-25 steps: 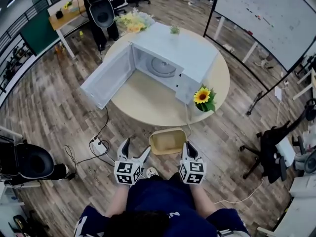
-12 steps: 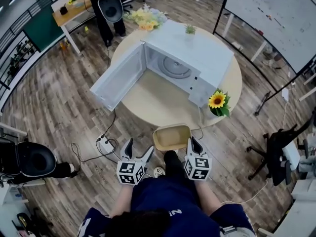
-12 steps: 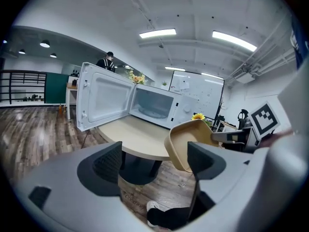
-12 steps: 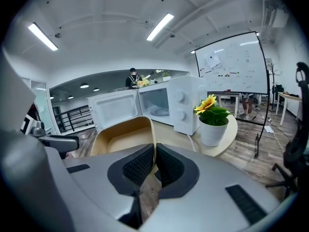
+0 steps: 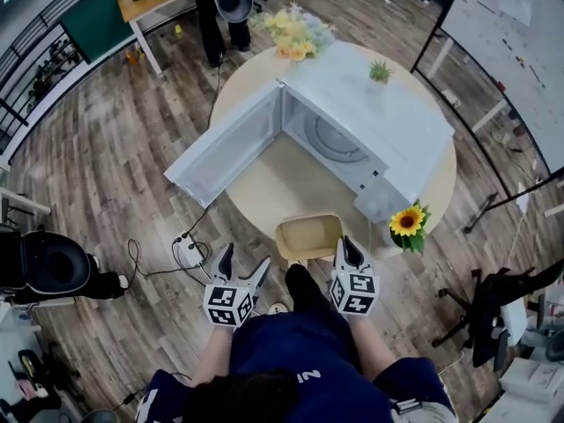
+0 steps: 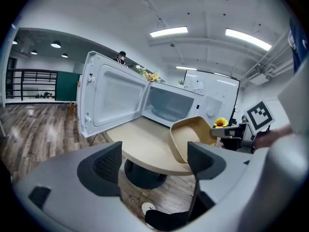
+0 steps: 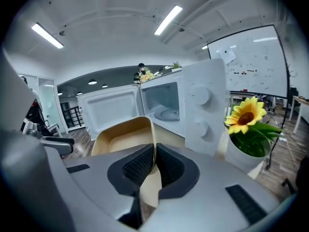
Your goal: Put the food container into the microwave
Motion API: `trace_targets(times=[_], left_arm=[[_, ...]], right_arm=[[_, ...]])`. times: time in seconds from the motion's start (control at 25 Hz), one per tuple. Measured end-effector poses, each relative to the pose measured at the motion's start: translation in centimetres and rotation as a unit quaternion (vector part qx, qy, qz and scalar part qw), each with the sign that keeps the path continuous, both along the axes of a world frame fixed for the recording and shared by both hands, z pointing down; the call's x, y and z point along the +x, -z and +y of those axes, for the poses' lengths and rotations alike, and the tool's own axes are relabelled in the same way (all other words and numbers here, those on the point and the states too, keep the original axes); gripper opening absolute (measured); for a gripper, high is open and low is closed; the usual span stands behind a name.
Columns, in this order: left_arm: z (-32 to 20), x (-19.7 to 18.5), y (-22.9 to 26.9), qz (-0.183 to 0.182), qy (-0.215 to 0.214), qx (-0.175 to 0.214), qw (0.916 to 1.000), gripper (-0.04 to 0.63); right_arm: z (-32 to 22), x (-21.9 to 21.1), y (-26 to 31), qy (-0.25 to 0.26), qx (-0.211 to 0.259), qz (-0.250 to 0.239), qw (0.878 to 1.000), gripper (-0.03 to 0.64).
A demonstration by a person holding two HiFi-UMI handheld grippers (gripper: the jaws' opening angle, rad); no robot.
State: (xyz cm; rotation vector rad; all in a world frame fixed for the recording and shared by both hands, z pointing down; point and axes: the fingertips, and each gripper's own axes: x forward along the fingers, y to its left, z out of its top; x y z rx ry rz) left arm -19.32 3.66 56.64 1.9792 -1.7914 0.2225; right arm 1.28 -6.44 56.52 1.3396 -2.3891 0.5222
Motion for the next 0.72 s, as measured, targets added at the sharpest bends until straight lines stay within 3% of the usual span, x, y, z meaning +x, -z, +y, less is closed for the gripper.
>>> trace_targets(times=[0.32,0.72], left_arm=[[-8.6,-1.0,0.7,-0.009,0.023,0.001,0.9997,0.408],[-14.8,-0.9,0.3,-0.002,0.043,-0.018,0.9989,0.408]], right_arm=[[-8.0,-4.1,-0.9,0.065,-0.01,0.003,0.998,0.032],[-14.4,-6.8,-0.8,0.086,-0.024,-0.018,0.996,0.032]])
